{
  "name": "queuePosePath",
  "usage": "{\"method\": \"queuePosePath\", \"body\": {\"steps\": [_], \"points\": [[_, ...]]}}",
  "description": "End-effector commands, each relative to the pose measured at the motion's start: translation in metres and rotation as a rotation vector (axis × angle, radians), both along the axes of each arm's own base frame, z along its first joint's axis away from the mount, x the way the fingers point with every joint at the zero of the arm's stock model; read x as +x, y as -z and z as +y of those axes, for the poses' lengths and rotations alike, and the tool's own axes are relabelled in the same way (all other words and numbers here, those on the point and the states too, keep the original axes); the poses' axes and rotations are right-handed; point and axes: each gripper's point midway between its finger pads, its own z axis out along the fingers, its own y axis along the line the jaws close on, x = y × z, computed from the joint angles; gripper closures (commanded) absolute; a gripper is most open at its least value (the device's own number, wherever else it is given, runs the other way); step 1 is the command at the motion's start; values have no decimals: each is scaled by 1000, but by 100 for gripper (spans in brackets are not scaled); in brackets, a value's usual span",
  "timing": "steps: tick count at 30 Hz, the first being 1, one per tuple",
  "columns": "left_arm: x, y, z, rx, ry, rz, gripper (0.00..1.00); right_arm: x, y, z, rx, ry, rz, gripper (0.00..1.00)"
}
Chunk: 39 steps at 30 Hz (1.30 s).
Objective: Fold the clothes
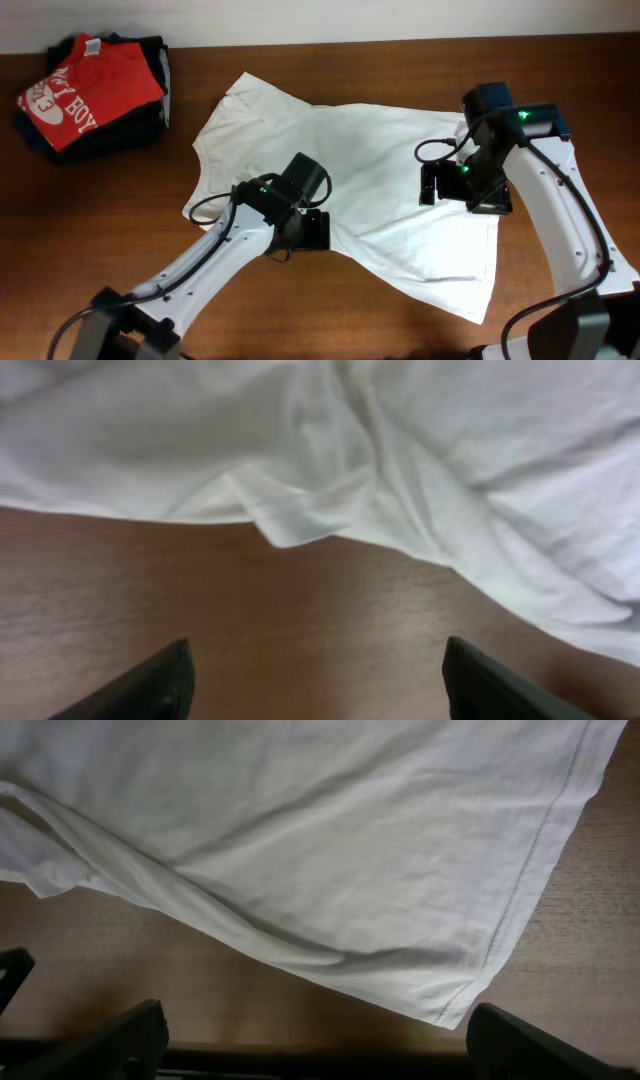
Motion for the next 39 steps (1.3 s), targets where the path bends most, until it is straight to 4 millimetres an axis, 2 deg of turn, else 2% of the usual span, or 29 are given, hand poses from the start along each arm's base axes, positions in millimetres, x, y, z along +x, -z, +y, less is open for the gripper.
{"method": "queuePosePath", "body": {"steps": [1, 3, 5, 6, 8, 10, 11, 12, 14, 16, 19, 21, 22, 25, 26, 27, 30, 33, 35, 39], "points": [[4, 37, -6, 13, 46, 34, 22, -1, -1, 1, -9, -18, -9, 1], [20, 52, 3, 88, 29, -11, 26, -1, -1, 1, -9, -18, -8, 1], [24, 62, 0, 90, 27, -12, 31, -1, -1, 1, -9, -18, -8, 1], [26, 64, 0, 91, 26, -16, 33, -1, -1, 1, -9, -18, -9, 1], [33, 64, 3, 114, 18, -49, 43, -1, -1, 0, -9, -18, -9, 1], [39, 62, 4, 117, 11, -68, 65, -1, -1, 0, -9, -18, -9, 1], [41, 62, 3, 114, 10, -75, 71, -1, -1, 0, -9, -18, -9, 1], [43, 61, 1, 109, 28, -88, 84, -1, -1, 0, -9, -18, -9, 1], [47, 60, -2, 97, 33, -107, 100, -1, -1, 0, -9, -18, -9, 1], [54, 50, -6, 88, 34, -123, 100, -1, -1, 0, -9, -18, -9, 2], [75, 30, -13, 77, 22, -188, 100, -1, -1, 0, -9, -18, -8, 1], [90, 26, -18, 65, 10, -252, 99, -2, -1, 0, -9, -18, -6, 1], [98, 28, -18, 77, 0, -284, 88, -2, -1, 0, -10, -18, -4, 1], [103, 49, -18, 101, -1, -270, 27, -3, -1, 0, -10, -18, -1, 1], [100, 54, -16, 113, 2, -251, 13, -4, -1, 0, -10, -18, 1, 1], [95, 56, -12, 128, 5, -229, 6, -4, -1, 0, -11, -18, 2, 1], [77, 46, -10, 126, 19, -145, 1, -4, -1, -1, -16, -18, 0, 1], [67, 11, -15, 67, 30, -132, 1, -3, 0, -4, -36, -18, -1, 1], [59, -1, -20, 32, 44, -133, 1, -3, 0, -4, -36, -18, -1, 1], [44, 13, -27, 38, 82, -97, 1, -3, 0, -4, -36, -18, -1, 1]]}}
